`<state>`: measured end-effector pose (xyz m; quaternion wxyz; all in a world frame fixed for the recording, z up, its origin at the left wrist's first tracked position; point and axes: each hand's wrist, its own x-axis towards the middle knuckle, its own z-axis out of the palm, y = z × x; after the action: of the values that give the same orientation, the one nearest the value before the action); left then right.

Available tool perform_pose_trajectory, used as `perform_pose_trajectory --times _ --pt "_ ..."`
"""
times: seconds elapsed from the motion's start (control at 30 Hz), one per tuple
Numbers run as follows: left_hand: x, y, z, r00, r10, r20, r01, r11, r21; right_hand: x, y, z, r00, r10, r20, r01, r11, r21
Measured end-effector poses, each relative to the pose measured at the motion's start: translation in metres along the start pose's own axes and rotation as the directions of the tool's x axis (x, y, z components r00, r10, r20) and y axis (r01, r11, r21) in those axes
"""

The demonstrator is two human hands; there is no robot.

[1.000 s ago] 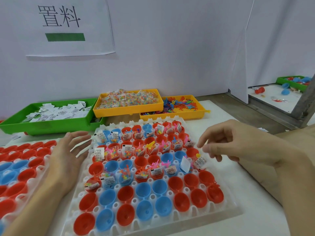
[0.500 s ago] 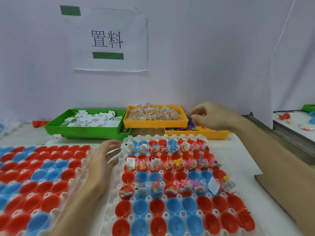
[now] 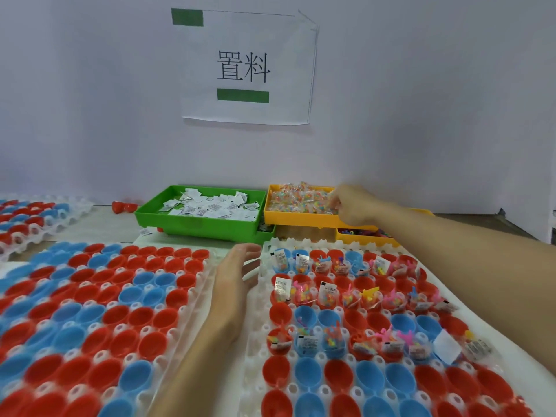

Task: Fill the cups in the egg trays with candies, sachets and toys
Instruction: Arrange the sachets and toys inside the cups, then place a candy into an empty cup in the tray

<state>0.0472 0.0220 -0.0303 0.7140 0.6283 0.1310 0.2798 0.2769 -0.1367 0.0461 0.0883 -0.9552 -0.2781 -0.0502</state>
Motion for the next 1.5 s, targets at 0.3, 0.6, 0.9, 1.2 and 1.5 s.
perform_pose_trajectory --times 0.3,0.6,0.9,1.2,1.5 --pt "0.000 0.000 0.000 1.000 0.004 -0.002 -0.004 1.000 0.009 -0.014 0.007 -0.021 0.939 0.076 -0.335 0.030 0.954 0.299" --pt "-0.002 -0.002 -0.003 1.000 -0.015 0.003 0.015 1.000 -0.006 -0.129 0.040 -0.046 0.896 0.275 -0.350 0.048 0.722 0.691" --pt "0.005 -0.002 -0.005 0.995 -0.072 0.063 0.073 0.997 -0.016 -0.252 0.073 -0.030 0.955 0.223 -0.198 0.057 0.514 0.856" --pt "0.009 -0.005 -0.006 0.993 -0.078 0.084 0.082 0.995 -0.048 -0.265 0.084 -0.044 0.993 -0.010 -0.114 0.104 0.497 0.861" --pt "0.010 -0.005 -0.007 0.992 -0.094 0.085 0.099 0.993 -0.059 -0.271 0.090 -0.047 0.997 -0.078 -0.021 0.056 0.479 0.876"
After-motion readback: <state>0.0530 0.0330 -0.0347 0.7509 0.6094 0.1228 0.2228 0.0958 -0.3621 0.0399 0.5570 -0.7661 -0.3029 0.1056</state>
